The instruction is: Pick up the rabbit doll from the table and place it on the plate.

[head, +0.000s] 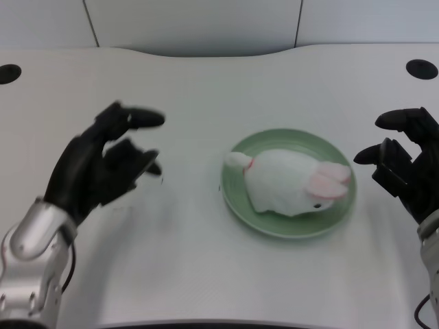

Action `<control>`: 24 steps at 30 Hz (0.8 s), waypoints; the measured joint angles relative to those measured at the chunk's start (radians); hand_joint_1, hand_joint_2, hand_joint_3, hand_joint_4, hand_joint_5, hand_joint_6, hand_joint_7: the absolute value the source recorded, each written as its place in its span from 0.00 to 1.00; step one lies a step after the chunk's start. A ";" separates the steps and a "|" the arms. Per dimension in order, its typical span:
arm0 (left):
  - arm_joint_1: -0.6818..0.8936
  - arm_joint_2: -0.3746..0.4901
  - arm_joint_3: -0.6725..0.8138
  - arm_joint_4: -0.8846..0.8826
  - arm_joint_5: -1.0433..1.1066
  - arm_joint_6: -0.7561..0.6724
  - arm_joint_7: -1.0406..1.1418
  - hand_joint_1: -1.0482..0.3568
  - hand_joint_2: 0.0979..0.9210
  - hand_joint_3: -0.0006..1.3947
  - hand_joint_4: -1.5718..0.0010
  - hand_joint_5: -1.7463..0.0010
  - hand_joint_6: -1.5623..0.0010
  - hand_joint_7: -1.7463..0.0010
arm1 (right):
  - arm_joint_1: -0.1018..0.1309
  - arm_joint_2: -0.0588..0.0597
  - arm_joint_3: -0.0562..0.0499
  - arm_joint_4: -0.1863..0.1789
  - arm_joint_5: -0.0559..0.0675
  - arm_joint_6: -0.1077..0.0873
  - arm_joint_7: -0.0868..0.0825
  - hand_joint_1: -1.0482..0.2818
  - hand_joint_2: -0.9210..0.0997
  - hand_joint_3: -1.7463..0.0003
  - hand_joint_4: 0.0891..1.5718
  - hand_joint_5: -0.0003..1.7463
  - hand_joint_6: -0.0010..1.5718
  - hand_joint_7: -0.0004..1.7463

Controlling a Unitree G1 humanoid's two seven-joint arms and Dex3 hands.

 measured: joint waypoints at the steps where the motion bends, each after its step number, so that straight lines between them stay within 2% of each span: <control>1: 0.037 0.004 0.012 -0.025 -0.006 0.028 0.001 0.24 1.00 0.27 0.62 0.00 0.78 0.24 | -0.001 0.000 0.000 0.001 0.000 -0.001 0.000 0.81 0.05 0.38 0.15 1.00 0.00 1.00; 3: 0.102 -0.001 0.036 -0.094 -0.035 0.067 0.011 0.25 1.00 0.28 0.59 0.00 0.77 0.24 | -0.004 0.004 0.007 0.001 -0.001 -0.005 0.003 0.82 0.04 0.38 0.15 1.00 0.00 1.00; 6: 0.143 -0.011 0.046 -0.150 -0.045 0.106 0.021 0.25 1.00 0.28 0.58 0.00 0.77 0.24 | -0.006 0.003 0.007 0.001 -0.001 -0.011 0.003 0.82 0.04 0.38 0.15 1.00 0.00 1.00; 8: 0.163 -0.016 0.054 -0.182 -0.055 0.114 0.025 0.23 1.00 0.29 0.55 0.00 0.72 0.21 | -0.008 0.002 0.007 0.008 -0.002 -0.015 0.010 0.83 0.06 0.37 0.16 1.00 0.00 1.00; 11: 0.197 -0.019 0.066 -0.203 -0.068 0.123 0.026 0.23 1.00 0.30 0.54 0.00 0.71 0.20 | -0.009 -0.012 0.003 0.029 -0.004 -0.031 0.012 0.83 0.06 0.37 0.16 1.00 0.00 1.00; 13: 0.209 -0.019 0.070 -0.206 -0.069 0.128 0.026 0.22 1.00 0.31 0.54 0.00 0.71 0.20 | -0.009 -0.017 0.002 0.040 -0.005 -0.034 0.012 0.83 0.07 0.37 0.17 1.00 0.00 1.00; 15: 0.212 -0.019 0.074 -0.207 -0.070 0.129 0.024 0.23 1.00 0.34 0.53 0.00 0.66 0.18 | -0.011 -0.017 0.004 0.040 -0.004 -0.034 0.013 0.83 0.07 0.36 0.17 1.00 0.00 1.00; 19: 0.222 -0.014 0.078 -0.206 -0.070 0.126 0.008 0.23 1.00 0.35 0.53 0.00 0.64 0.18 | -0.021 -0.017 0.004 0.038 -0.001 -0.028 0.013 0.83 0.07 0.36 0.17 1.00 0.00 1.00; 24: 0.224 -0.014 0.079 -0.205 -0.070 0.123 0.007 0.24 1.00 0.35 0.52 0.00 0.62 0.18 | -0.024 -0.017 0.004 0.038 -0.001 -0.028 0.013 0.83 0.08 0.35 0.17 1.00 0.00 1.00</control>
